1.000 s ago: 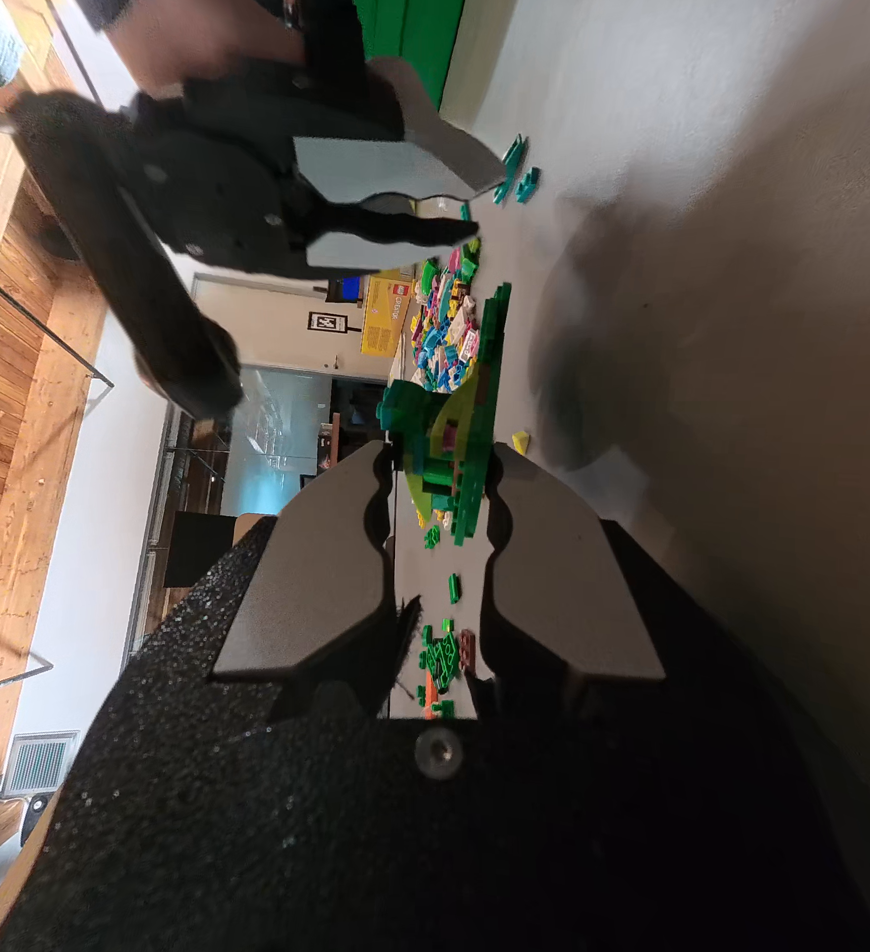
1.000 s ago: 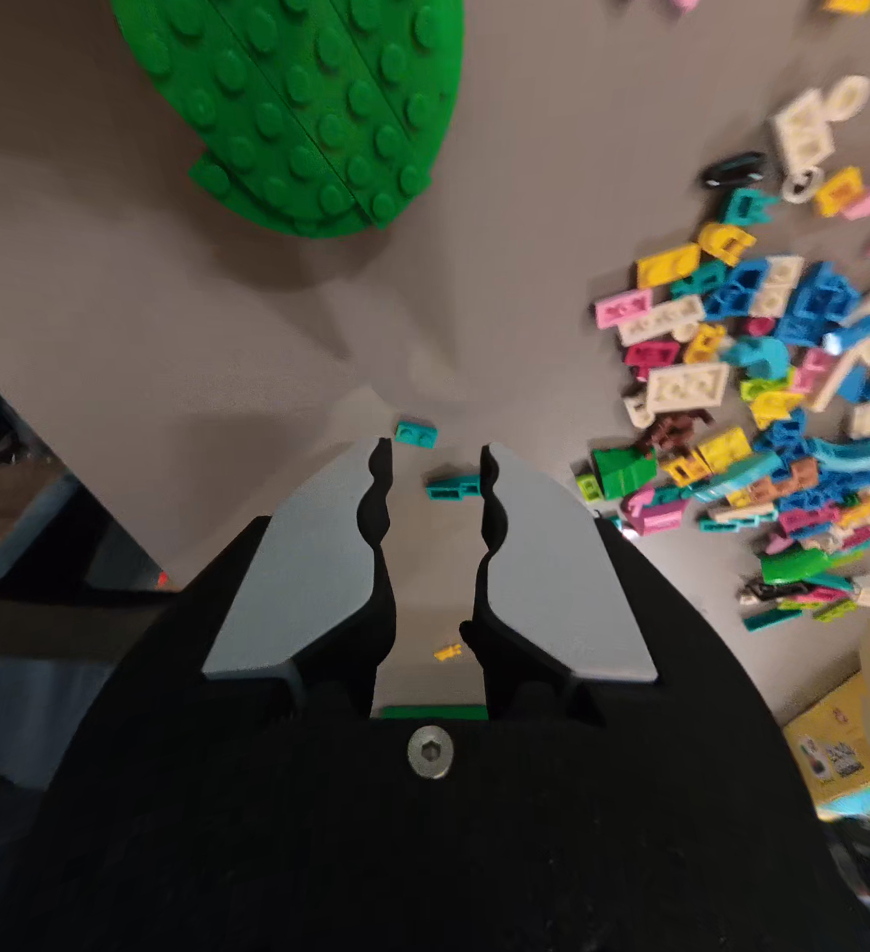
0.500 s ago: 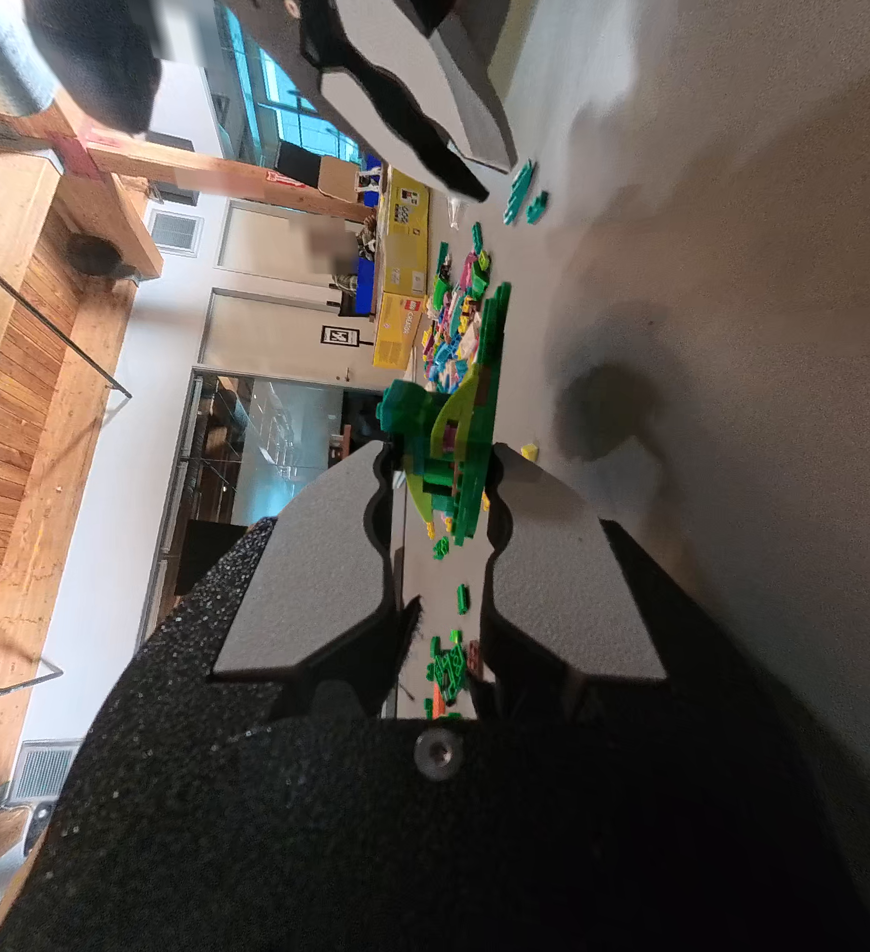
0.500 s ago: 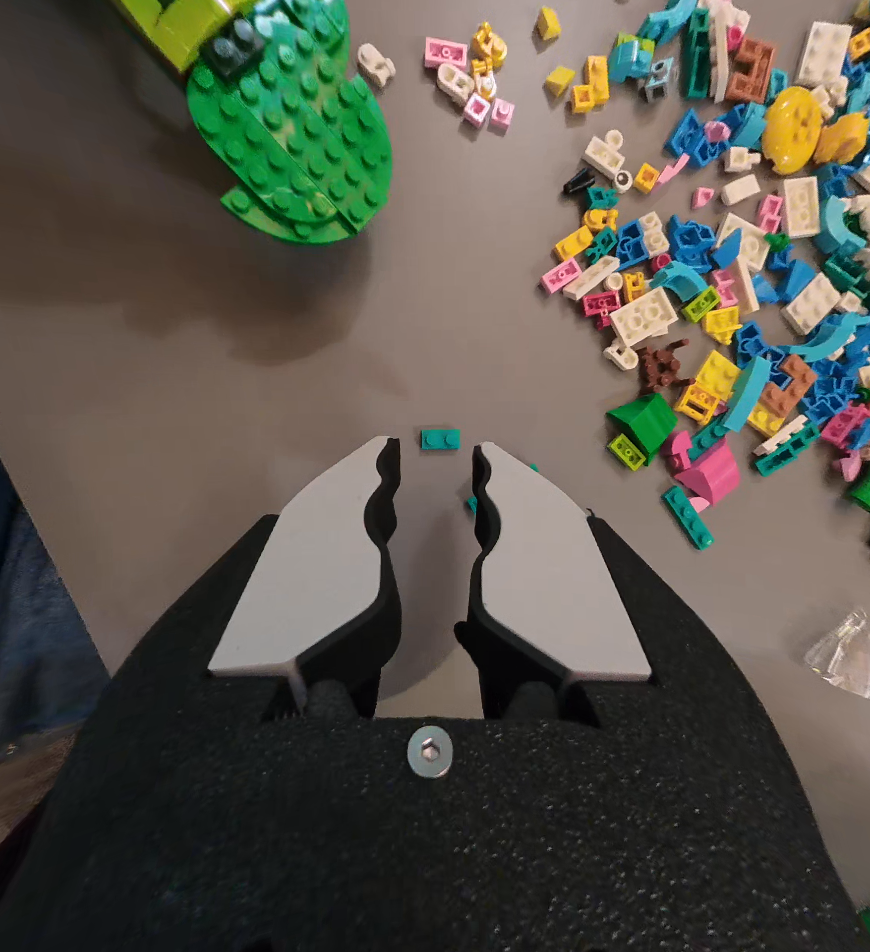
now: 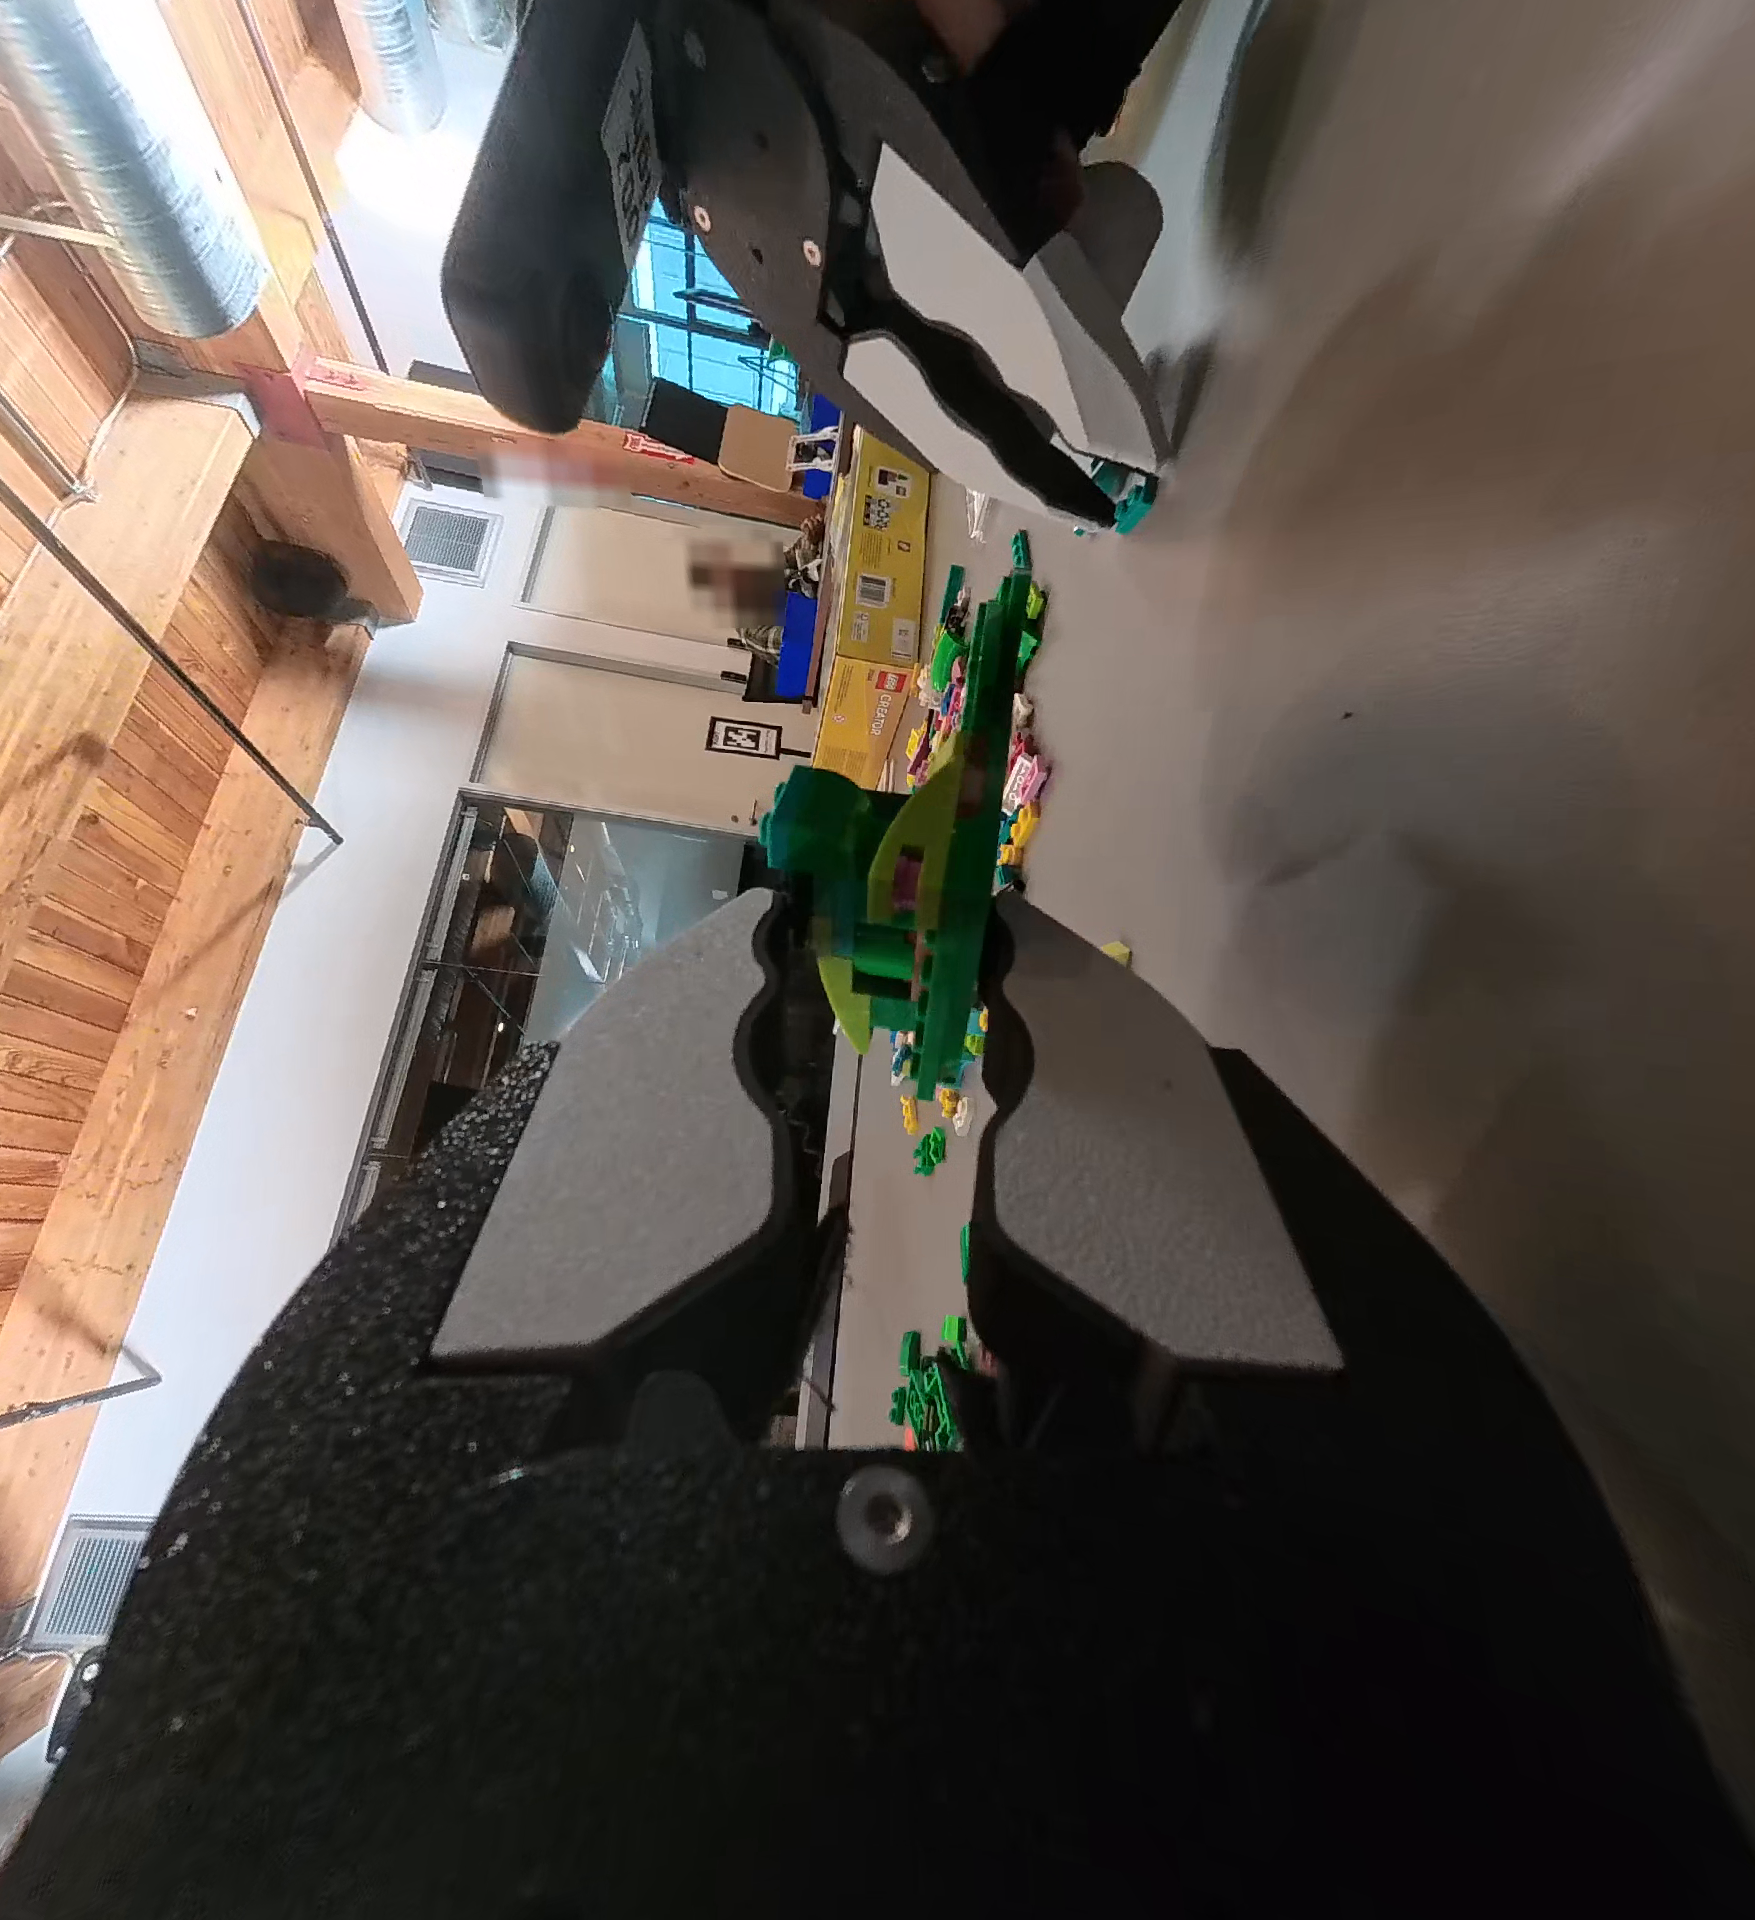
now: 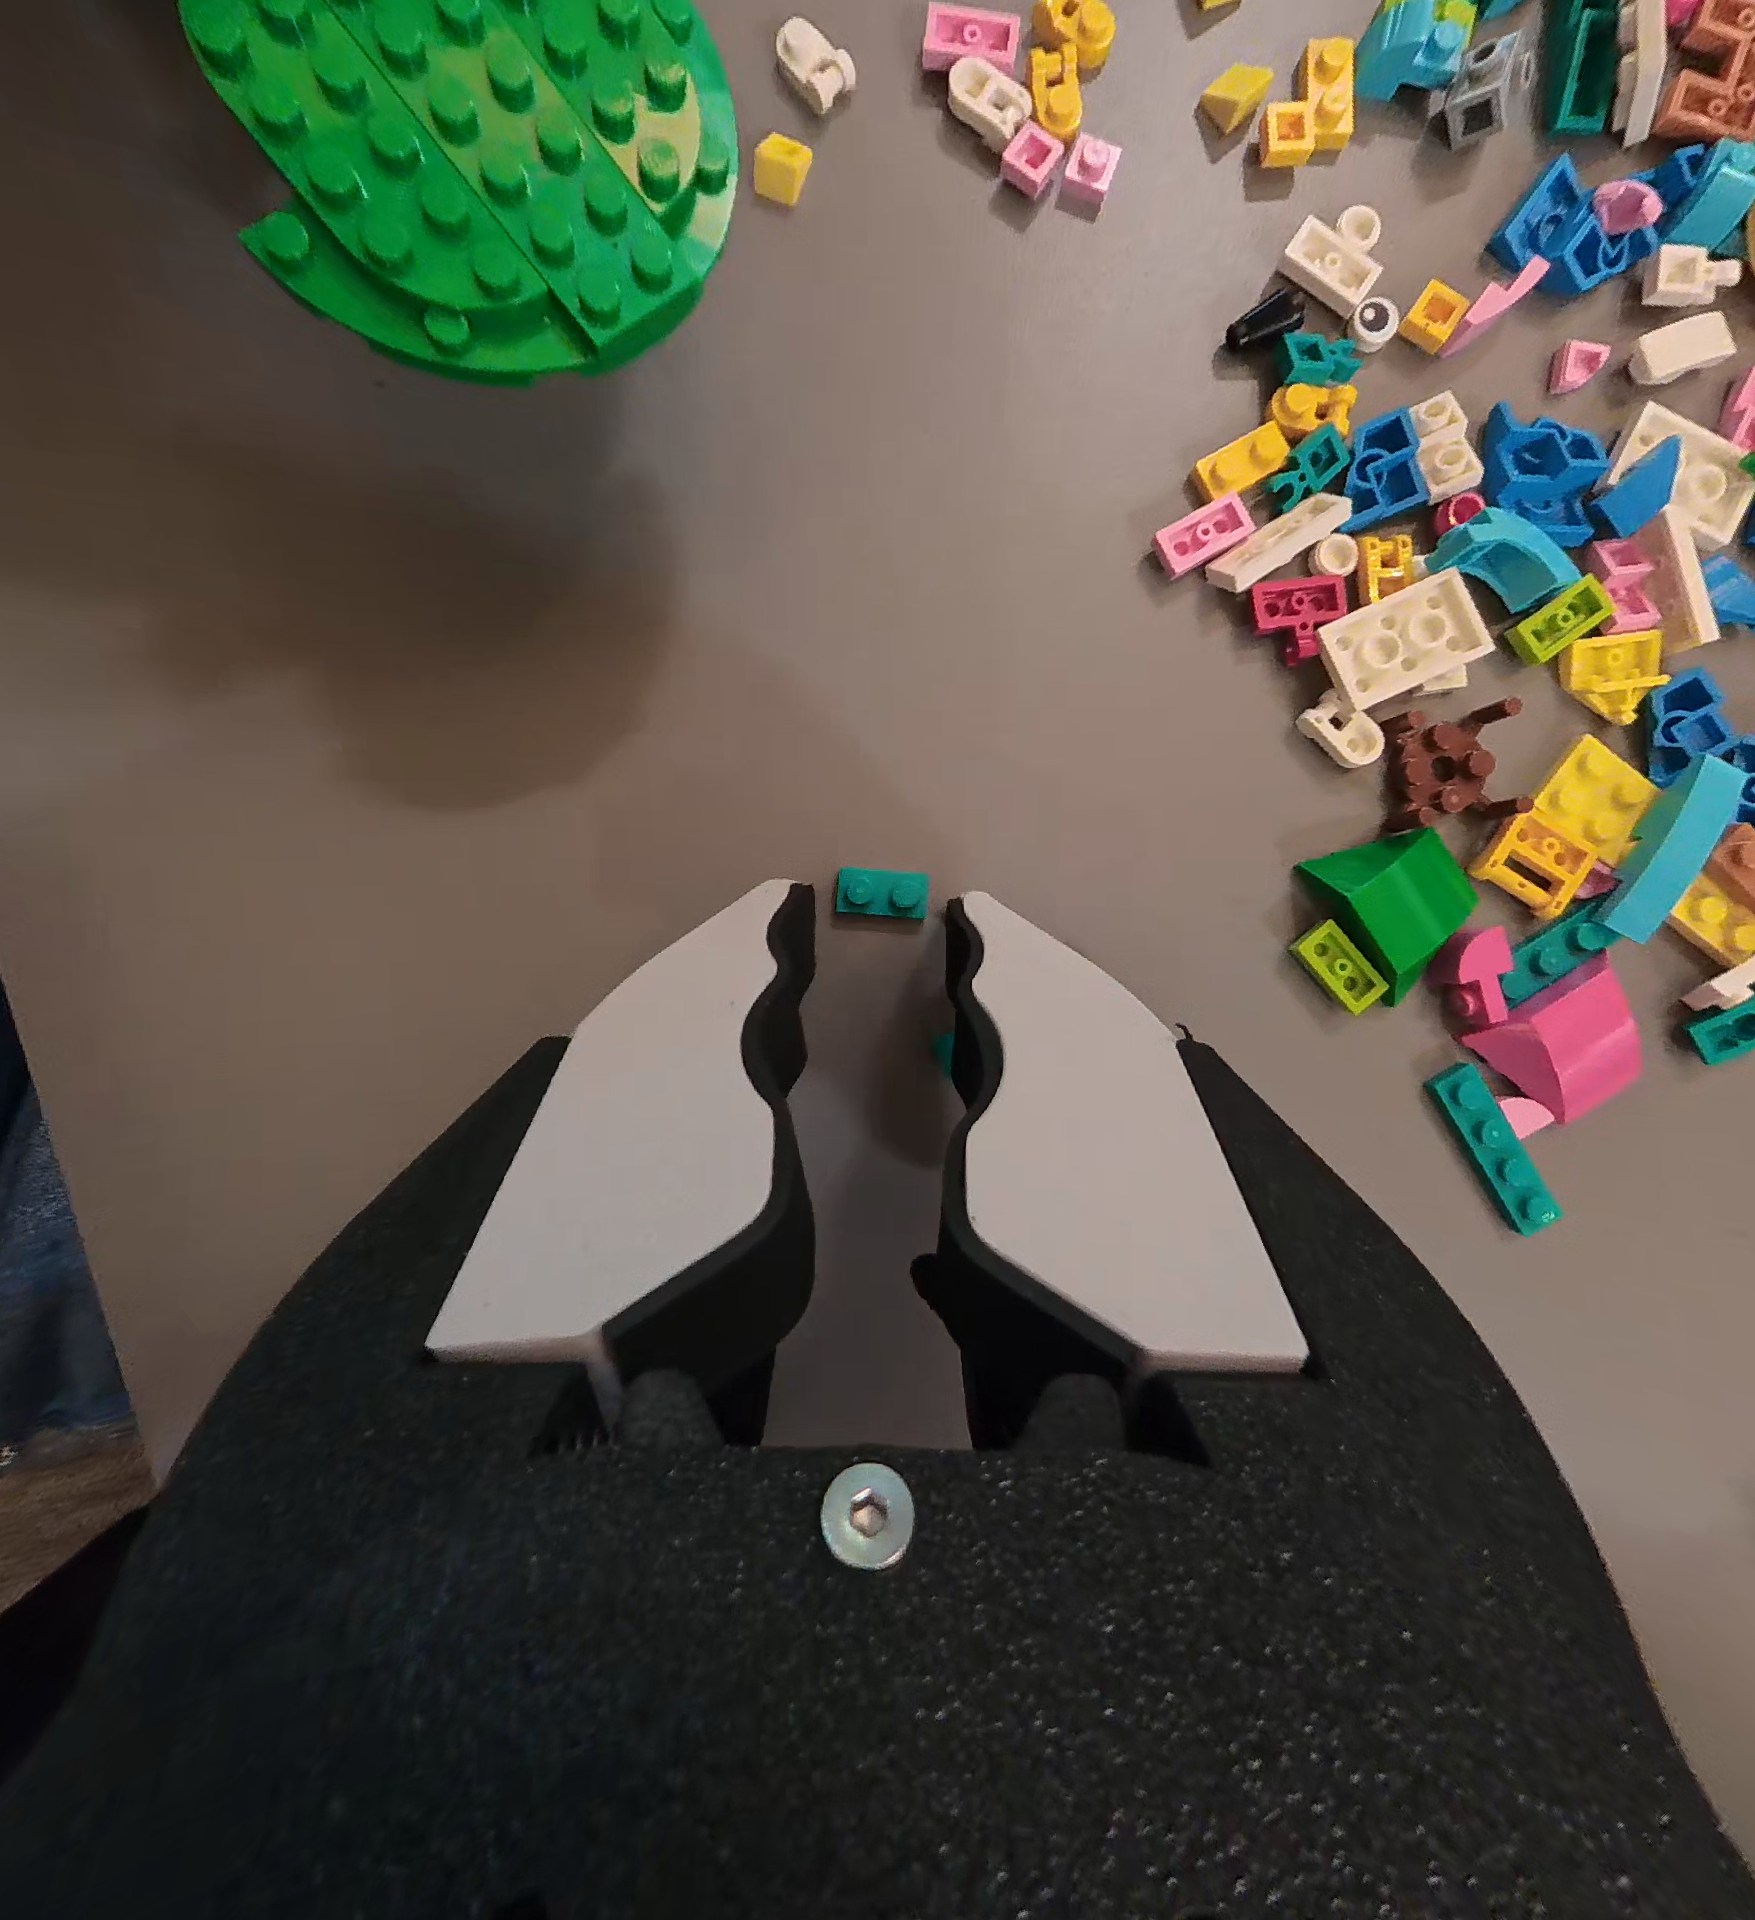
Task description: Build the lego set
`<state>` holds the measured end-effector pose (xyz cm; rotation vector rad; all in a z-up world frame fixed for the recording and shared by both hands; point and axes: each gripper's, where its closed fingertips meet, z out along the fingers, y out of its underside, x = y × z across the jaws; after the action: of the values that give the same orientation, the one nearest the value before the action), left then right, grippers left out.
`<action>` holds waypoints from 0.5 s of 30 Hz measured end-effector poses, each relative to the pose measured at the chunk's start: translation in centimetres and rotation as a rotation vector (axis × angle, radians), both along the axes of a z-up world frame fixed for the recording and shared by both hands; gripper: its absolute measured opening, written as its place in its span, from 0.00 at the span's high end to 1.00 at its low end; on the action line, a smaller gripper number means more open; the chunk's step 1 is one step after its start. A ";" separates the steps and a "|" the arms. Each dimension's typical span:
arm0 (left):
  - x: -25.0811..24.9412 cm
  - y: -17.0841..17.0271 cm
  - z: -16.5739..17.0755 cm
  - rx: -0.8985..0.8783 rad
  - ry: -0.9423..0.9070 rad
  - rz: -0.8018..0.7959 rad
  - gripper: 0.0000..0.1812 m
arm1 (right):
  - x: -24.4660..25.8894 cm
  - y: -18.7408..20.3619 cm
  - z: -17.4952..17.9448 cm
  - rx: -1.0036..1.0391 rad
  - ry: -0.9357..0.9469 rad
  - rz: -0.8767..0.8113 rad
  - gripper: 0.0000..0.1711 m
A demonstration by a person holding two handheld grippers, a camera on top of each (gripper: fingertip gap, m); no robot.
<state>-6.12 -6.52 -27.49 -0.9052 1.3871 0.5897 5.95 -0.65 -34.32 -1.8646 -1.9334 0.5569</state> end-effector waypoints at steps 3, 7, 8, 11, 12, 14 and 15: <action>-0.1 0.1 -0.1 0.006 0.010 0.013 0.80 | 0.0 0.1 0.0 0.000 0.006 0.004 0.91; -0.4 0.6 0.0 0.036 0.036 0.064 0.81 | -0.2 0.1 0.0 -0.008 0.024 -0.003 0.91; -0.7 0.9 0.0 0.046 0.048 0.093 0.81 | -0.4 0.1 0.1 -0.006 0.033 -0.007 0.91; -1.9 2.3 -0.4 0.037 0.087 0.226 0.81 | -1.6 0.2 1.5 0.022 0.085 -0.040 0.91; -2.5 2.8 -0.6 0.031 0.107 0.286 0.80 | -2.6 0.2 2.4 0.043 0.127 -0.067 0.91; -3.4 3.5 -0.9 0.035 0.150 0.387 0.81 | -4.9 -0.1 4.6 0.053 0.215 -0.124 0.91; -3.8 3.8 -1.0 0.034 0.169 0.437 0.81 | -6.3 -0.5 5.7 0.046 0.263 -0.150 0.91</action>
<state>-9.91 -2.68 -28.48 -1.1624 1.3287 1.0371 -0.35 -1.13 -28.58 -1.7896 -1.6109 0.6672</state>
